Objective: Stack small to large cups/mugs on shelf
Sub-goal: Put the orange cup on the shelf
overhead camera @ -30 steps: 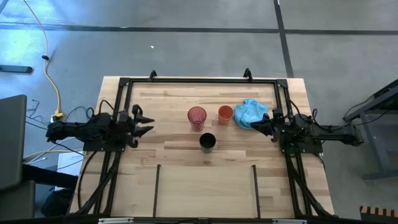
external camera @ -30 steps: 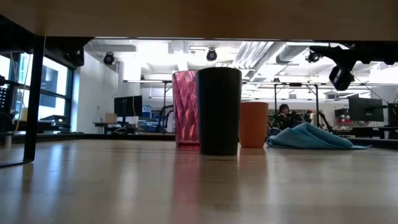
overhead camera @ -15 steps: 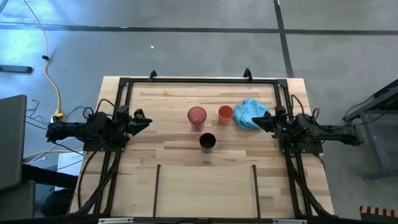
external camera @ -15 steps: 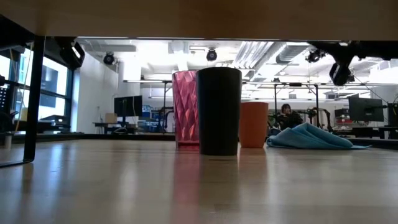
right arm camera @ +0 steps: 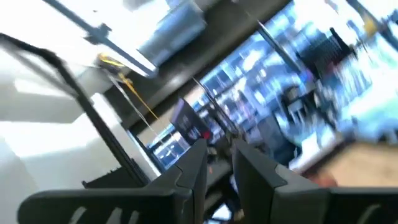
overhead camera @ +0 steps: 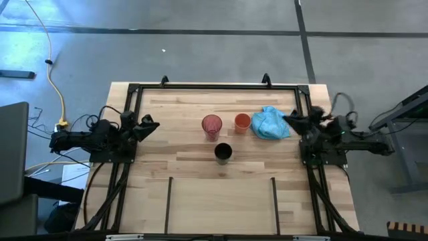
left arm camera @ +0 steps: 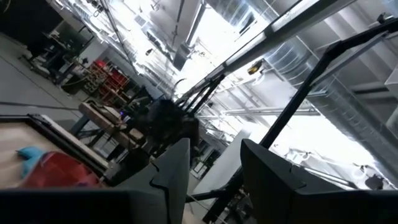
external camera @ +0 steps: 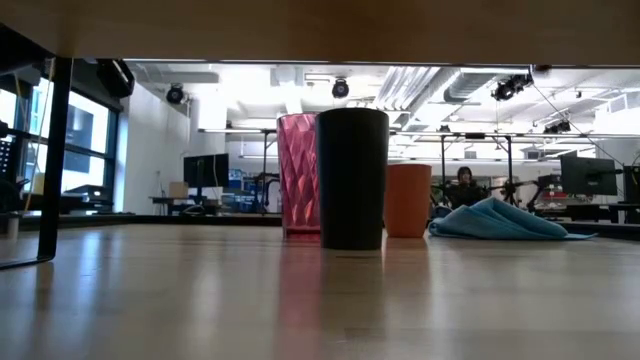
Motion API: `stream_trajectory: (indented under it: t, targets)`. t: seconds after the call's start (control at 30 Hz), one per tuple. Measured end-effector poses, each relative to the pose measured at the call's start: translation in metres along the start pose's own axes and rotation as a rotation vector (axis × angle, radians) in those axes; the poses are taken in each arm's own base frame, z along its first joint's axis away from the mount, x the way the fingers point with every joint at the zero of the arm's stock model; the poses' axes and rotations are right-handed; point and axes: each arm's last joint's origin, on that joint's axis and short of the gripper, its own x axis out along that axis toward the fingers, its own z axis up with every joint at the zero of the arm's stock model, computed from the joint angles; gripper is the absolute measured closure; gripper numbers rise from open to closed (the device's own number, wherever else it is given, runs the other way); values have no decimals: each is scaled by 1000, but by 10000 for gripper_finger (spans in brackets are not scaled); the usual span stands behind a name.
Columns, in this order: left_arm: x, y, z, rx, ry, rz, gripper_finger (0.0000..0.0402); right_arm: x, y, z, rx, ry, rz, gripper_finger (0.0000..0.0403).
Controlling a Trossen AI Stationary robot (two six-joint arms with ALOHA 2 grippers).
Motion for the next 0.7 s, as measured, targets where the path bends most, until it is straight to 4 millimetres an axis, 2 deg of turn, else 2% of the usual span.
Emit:
stream_trajectory:
  t: [0.1,0.17,0.23,0.3,0.4,0.5,0.6,0.7]
  targets:
    - [0,0,0,0,2,2,268,14,21,26,-154,-16,22,336]
    - [0,0,0,-5,2,2,268,27,34,41,-253,32,17,336]
    - [0,0,0,-8,3,-1,268,40,43,50,-329,152,-33,336]
    - [0,0,-1,-11,15,-14,268,54,46,55,-377,313,-158,336]
    - [0,0,-2,-23,36,-27,268,73,45,57,-448,559,-412,336]
    - [0,2,-4,-30,66,-10,268,93,43,57,-500,727,-624,336]
    - [0,4,-7,-28,97,19,268,115,37,58,-523,853,-764,336]
    - [-1,6,-10,-27,121,39,268,134,20,53,-431,979,-859,336]
